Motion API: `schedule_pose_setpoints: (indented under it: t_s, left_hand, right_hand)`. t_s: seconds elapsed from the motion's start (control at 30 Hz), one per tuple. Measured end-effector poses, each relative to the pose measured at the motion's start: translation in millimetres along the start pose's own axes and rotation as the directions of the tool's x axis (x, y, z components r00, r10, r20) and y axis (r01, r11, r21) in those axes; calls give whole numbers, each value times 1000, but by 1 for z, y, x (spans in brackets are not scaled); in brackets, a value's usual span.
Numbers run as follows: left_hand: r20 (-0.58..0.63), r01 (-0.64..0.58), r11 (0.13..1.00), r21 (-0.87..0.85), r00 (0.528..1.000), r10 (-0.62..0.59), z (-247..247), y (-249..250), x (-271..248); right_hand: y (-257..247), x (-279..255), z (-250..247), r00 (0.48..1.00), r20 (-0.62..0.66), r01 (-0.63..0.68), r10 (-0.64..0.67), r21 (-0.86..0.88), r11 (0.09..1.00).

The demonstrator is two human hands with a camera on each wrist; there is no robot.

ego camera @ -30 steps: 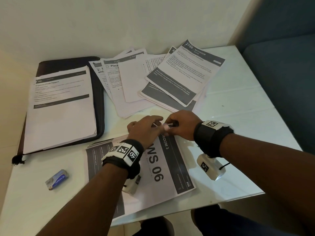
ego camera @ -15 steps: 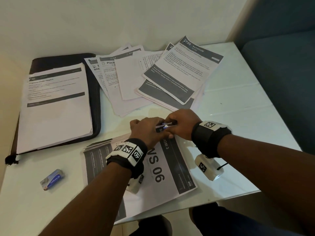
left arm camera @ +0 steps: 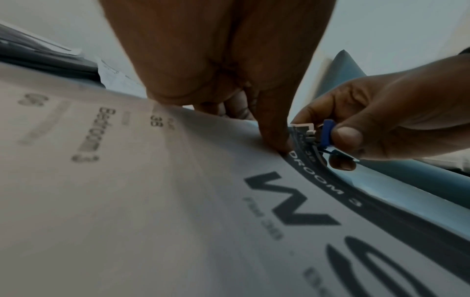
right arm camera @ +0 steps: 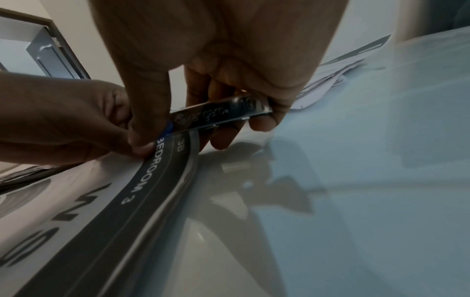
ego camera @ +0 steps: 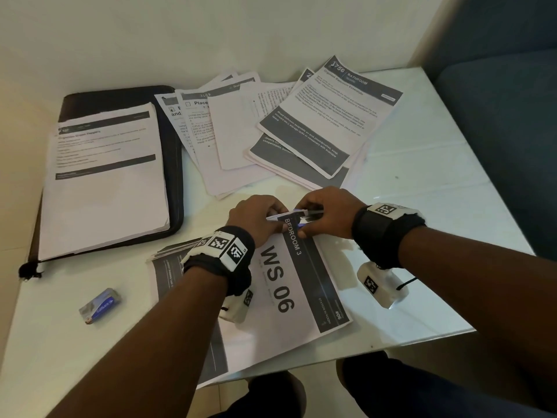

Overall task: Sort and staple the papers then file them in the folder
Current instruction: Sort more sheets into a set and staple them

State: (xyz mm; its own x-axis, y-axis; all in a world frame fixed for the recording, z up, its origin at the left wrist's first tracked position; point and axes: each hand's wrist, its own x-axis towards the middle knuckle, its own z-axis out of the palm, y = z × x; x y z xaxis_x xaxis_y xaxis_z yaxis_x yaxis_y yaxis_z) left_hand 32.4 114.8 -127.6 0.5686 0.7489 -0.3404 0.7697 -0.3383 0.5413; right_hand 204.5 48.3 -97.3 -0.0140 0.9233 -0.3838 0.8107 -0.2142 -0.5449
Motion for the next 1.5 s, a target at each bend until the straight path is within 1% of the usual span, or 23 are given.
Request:
schedule_pose_setpoints:
  t_s: [0.13, 0.37, 0.57, 0.73, 0.93, 1.1, 1.2, 1.33, 1.43, 1.5]
  left_hand:
    - [-27, -7, 1000, -10, 1000, 7, 4, -3, 2]
    - [-54, -36, 998, -59, 998, 33, 4, -8, 3]
    - [-50, -43, 994, -101, 998, 38, 3, -8, 0]
    - [-48, -31, 993, -114, 998, 26, 2, -9, 0]
    - [-44, -39, 991, -125, 998, 33, 1, -8, 0]
    - [-48, -34, 994, -103, 998, 29, 5, -8, 3]
    - [-59, -31, 994, -102, 998, 25, 5, -8, 3]
    - [-62, -36, 994, -107, 998, 30, 5, -7, 1]
    - [-52, -47, 992, -116, 998, 41, 4, -6, -2]
    - [-23, -66, 989, -132, 998, 63, 2, -5, -5]
  right_hand:
    - [-2, 1, 3, 1000, -1, 15, -15, 0, 1000]
    - [1, 2, 4, 998, 33, 47, -46, -24, 999]
    - [10, -1, -1, 996, 57, 60, -64, 58, 996]
    - [14, -1, -8, 994, 48, 84, -94, 177, 981]
    - [14, 1, -7, 993, 69, 79, -96, 216, 973]
    - [8, 1, -1, 993, 43, 107, -114, 146, 983]
    - [5, 4, 3, 995, 23, 95, -97, 87, 992]
    - [5, 5, 5, 996, 12, 85, -85, 56, 995]
    - [6, 5, 6, 998, 0, 69, -70, 46, 997]
    - [6, 5, 7, 997, -15, 72, -71, 34, 997]
